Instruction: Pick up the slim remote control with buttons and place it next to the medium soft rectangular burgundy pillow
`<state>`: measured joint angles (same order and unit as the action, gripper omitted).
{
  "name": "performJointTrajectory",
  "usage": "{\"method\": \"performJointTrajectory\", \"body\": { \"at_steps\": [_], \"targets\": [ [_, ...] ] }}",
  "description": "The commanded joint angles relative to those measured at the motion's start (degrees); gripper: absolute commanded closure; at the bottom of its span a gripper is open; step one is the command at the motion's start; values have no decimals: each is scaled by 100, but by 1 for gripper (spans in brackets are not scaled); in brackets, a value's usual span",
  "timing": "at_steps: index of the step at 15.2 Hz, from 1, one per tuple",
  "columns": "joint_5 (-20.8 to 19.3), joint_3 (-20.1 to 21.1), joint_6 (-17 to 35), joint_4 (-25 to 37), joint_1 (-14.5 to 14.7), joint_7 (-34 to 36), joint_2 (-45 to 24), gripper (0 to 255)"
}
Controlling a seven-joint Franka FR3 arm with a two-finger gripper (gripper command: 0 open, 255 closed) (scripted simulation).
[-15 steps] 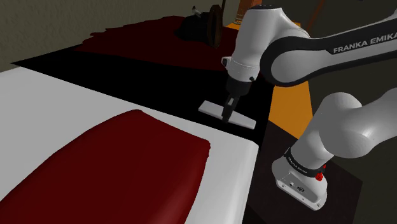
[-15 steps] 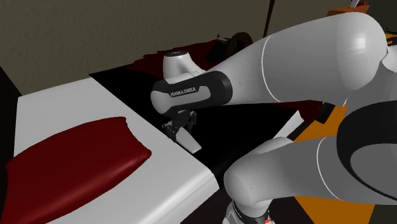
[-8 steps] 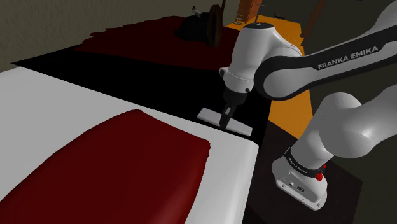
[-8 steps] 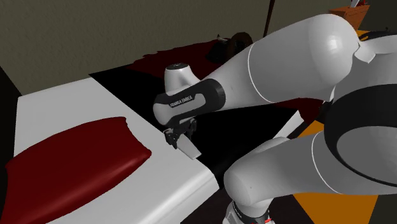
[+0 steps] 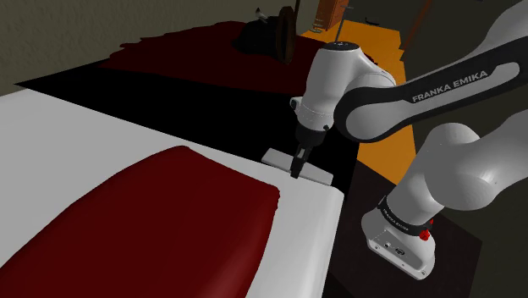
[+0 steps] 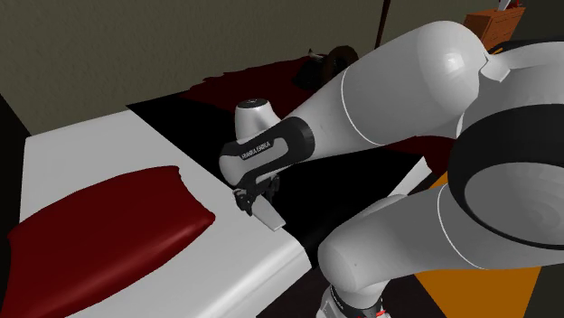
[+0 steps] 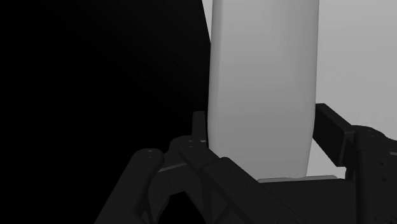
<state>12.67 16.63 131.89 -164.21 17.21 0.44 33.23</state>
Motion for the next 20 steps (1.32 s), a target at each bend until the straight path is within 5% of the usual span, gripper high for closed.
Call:
{"method": "performJointTrajectory", "body": {
  "at_steps": [1, 2, 3, 8, 12, 20],
  "targets": [
    [1, 1, 4, -1, 0, 0, -1, 255],
    [1, 1, 4, -1, 0, 0, -1, 255],
    [1, 1, 4, -1, 0, 0, -1, 0],
    [1, 1, 4, -1, 0, 0, -1, 0],
    [-106, -147, -980, 432, -16, 6, 552, 0],
    [-107, -148, -980, 432, -15, 7, 552, 0]
  ]
}}
